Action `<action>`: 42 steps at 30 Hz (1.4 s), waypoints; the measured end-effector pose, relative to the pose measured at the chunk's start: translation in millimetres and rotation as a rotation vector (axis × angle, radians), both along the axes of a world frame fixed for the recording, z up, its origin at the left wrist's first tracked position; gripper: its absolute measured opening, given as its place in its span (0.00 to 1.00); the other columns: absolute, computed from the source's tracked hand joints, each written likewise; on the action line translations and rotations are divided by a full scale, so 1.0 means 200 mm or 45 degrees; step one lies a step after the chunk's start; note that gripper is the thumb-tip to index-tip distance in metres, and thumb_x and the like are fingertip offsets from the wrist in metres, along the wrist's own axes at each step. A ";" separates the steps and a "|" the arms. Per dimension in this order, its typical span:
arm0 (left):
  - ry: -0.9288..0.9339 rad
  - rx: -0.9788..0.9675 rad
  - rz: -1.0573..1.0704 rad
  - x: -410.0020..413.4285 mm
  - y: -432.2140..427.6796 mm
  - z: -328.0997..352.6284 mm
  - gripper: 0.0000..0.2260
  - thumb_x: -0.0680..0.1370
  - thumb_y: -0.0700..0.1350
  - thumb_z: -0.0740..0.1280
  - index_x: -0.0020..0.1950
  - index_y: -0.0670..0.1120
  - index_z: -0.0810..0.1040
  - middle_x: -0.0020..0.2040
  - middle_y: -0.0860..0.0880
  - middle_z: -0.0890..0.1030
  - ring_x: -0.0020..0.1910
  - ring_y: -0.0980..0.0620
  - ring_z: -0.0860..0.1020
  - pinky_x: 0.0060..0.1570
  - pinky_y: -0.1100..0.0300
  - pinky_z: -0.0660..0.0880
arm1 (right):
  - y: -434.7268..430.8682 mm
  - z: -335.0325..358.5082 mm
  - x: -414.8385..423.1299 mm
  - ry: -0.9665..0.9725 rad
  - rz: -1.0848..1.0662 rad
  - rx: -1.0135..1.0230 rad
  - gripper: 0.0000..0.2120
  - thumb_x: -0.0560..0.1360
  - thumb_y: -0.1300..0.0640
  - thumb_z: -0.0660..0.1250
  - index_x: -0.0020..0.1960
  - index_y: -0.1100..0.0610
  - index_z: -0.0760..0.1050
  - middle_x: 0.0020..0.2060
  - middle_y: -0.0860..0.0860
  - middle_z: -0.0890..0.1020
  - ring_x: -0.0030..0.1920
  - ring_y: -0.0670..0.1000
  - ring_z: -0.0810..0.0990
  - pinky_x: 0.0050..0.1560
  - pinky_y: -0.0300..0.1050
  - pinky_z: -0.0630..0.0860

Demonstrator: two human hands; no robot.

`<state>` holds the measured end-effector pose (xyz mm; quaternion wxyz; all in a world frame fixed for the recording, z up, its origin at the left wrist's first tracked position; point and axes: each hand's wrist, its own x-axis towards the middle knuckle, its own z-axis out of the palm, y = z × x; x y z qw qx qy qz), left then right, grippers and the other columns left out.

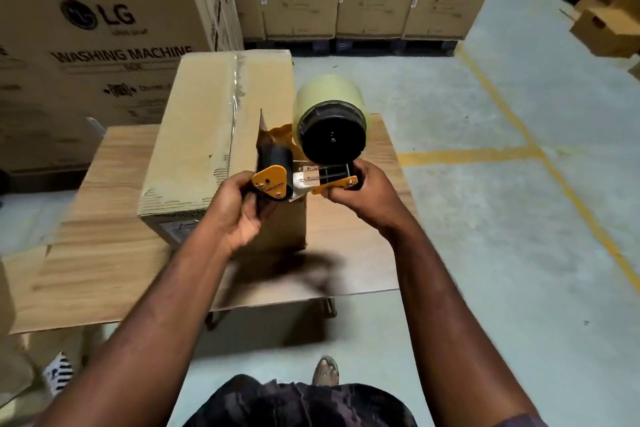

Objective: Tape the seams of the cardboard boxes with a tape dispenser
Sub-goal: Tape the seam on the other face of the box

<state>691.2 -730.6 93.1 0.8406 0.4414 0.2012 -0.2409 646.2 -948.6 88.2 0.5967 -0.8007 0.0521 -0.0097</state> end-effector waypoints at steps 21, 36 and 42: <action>-0.336 0.591 -0.047 -0.04 0.91 0.00 0.10 0.80 0.34 0.63 0.46 0.45 0.80 0.45 0.42 0.82 0.44 0.45 0.81 0.50 0.49 0.79 | 0.85 0.18 0.08 0.005 0.153 -0.423 0.28 0.58 0.40 0.85 0.51 0.48 0.79 0.43 0.40 0.84 0.46 0.39 0.81 0.46 0.42 0.76; -0.260 0.500 -0.100 0.14 1.30 -0.16 0.09 0.84 0.37 0.60 0.54 0.39 0.80 0.39 0.44 0.86 0.39 0.53 0.86 0.36 0.65 0.81 | 0.86 0.15 0.18 0.071 0.088 -0.548 0.28 0.57 0.35 0.83 0.47 0.52 0.81 0.40 0.47 0.85 0.44 0.48 0.84 0.46 0.53 0.80; -0.320 0.677 -0.054 0.17 1.22 -0.24 0.07 0.83 0.38 0.63 0.53 0.40 0.81 0.35 0.47 0.84 0.30 0.57 0.82 0.30 0.67 0.78 | 0.83 0.16 0.25 0.064 0.161 -0.682 0.25 0.59 0.38 0.83 0.47 0.50 0.80 0.40 0.44 0.84 0.41 0.41 0.80 0.40 0.42 0.73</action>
